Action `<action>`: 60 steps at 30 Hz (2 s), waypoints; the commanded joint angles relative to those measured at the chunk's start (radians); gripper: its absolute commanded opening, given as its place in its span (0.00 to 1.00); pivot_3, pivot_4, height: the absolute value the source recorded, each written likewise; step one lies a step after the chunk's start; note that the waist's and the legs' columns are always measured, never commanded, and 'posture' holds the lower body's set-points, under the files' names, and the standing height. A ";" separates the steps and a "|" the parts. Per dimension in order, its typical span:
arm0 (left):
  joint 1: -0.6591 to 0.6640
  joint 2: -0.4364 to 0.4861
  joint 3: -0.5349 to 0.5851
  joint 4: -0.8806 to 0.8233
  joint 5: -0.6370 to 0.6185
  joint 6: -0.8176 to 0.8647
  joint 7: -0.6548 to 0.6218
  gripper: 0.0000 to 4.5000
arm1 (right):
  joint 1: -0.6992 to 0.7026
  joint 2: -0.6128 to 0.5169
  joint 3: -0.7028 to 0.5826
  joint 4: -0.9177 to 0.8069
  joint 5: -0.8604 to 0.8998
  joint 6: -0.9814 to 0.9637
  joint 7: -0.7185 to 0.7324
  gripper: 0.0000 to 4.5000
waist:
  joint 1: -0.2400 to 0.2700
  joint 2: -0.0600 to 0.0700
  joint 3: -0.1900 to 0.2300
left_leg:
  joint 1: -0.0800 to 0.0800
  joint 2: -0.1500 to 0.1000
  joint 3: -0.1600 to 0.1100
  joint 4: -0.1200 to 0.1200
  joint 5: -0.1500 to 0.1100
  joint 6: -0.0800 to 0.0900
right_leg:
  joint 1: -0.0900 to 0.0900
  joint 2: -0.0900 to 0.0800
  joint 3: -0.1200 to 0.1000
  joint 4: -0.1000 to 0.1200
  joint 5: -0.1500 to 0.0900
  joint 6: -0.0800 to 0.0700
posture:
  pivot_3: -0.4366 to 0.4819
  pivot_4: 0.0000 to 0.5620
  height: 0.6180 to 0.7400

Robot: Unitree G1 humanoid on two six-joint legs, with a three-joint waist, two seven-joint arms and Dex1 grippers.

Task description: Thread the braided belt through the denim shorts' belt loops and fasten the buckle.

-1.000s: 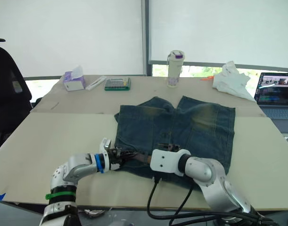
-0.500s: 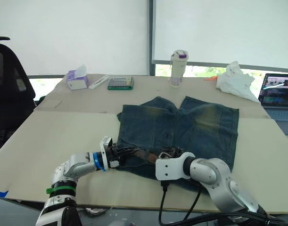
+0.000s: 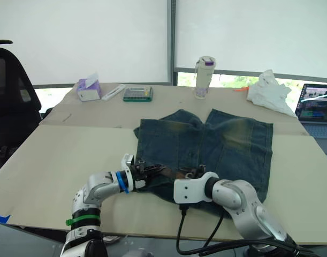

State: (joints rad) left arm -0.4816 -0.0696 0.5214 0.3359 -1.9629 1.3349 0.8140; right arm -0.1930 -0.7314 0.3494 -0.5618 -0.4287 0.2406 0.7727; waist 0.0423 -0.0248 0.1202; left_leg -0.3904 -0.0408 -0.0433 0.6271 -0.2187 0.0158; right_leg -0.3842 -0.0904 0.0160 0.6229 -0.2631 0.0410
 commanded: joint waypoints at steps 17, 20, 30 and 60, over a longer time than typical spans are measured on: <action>-0.022 -0.004 0.039 -0.002 -0.009 0.021 0.037 0.00 | 0.035 0.028 -0.005 0.004 -0.102 -0.009 -0.001 0.57 | -0.002 0.000 0.000 | 0.000 0.000 -0.001 0.000 0.001 -0.001 | 0.000 0.001 -0.001 0.000 0.000 0.000 | 0.48 0.27 1.00; -0.021 0.017 0.031 0.013 -0.009 0.035 0.019 0.00 | 0.056 0.048 -0.034 0.006 -0.109 0.047 -0.004 0.57 | -0.003 0.000 0.000 | 0.000 0.000 -0.001 0.000 0.003 -0.005 | 0.000 0.002 -0.001 0.000 0.000 0.000 | 0.48 0.27 1.00; -0.010 0.100 -0.010 0.095 -0.009 0.082 -0.065 0.00 | 0.045 0.101 -0.081 -0.028 -0.076 0.049 -0.044 0.57 | -0.008 0.000 0.000 | 0.001 0.001 -0.001 -0.001 0.001 -0.001 | 0.000 0.003 -0.001 0.001 0.000 0.000 | 0.48 0.27 1.00; 0.001 0.159 -0.072 0.166 -0.009 0.097 -0.149 0.00 | 0.129 0.063 -0.034 0.063 -0.135 -0.230 -0.103 0.57 | -0.017 0.001 -0.001 | 0.002 0.001 -0.003 -0.001 0.001 -0.002 | 0.001 0.003 -0.001 0.002 0.000 0.000 | 0.48 0.27 1.00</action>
State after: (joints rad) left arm -0.4918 0.0910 0.4621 0.4692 -1.9656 1.4247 0.6718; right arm -0.0575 -0.6678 0.3379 -0.4895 -0.5536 0.0312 0.6933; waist 0.0254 -0.0239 0.1197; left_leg -0.3878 -0.0402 -0.0459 0.6263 -0.2173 0.0141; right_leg -0.3826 -0.0874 0.0147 0.6244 -0.2634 0.0406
